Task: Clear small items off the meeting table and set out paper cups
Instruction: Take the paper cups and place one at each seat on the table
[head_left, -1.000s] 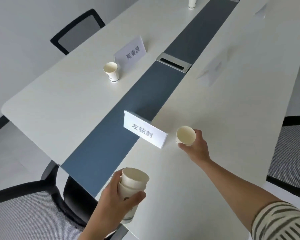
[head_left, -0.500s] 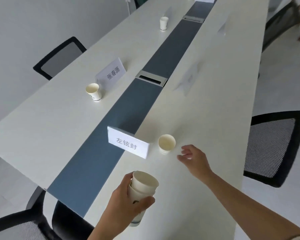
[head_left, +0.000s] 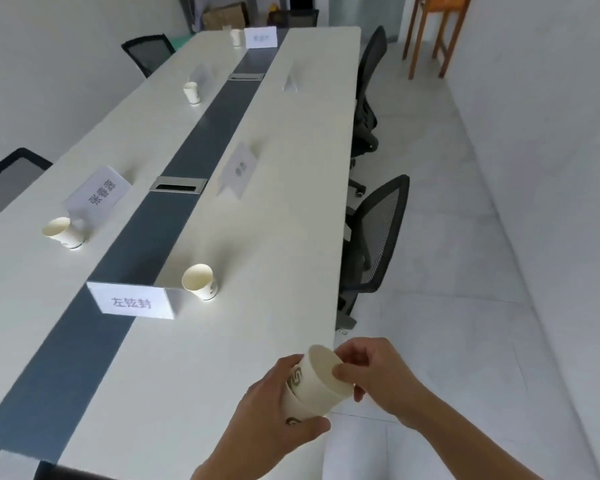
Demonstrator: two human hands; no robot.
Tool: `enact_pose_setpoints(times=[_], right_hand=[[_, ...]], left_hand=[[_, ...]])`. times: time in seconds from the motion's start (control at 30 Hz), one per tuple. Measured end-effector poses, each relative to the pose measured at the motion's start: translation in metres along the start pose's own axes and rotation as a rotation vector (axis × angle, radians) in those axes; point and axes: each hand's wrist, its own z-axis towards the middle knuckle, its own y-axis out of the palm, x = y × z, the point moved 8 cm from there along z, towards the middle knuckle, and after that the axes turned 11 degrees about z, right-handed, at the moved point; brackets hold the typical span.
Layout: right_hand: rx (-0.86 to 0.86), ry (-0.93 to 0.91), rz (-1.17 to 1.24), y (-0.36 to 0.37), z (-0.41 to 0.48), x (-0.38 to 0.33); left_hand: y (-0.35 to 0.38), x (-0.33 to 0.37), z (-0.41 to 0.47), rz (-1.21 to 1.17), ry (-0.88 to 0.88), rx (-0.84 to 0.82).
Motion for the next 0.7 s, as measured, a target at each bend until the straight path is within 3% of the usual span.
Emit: enact_pose_setpoints(times=[0.27,0.37,0.47,0.7], right_hand=[[0.017,-0.083,0.236,-0.114,-0.061,-0.006],[0.025,-0.144,0.168,-0.137,-0.064,-0.010],[0.167,-0.208,0.099,-0.174,-0.055,-0.018],[0.491,-0.288,0.362,-0.319,-0.011,-0.055]], left_hand=[[0.061,0.085,0.030,0.040,0.090,-0.093],[0.073,0.112,0.057,0.042,0.124,-0.120],[0.089,0.136,0.094,0.061,0.166,-0.184],[0.112,0.191,0.225,0.018,0.189,-0.250]])
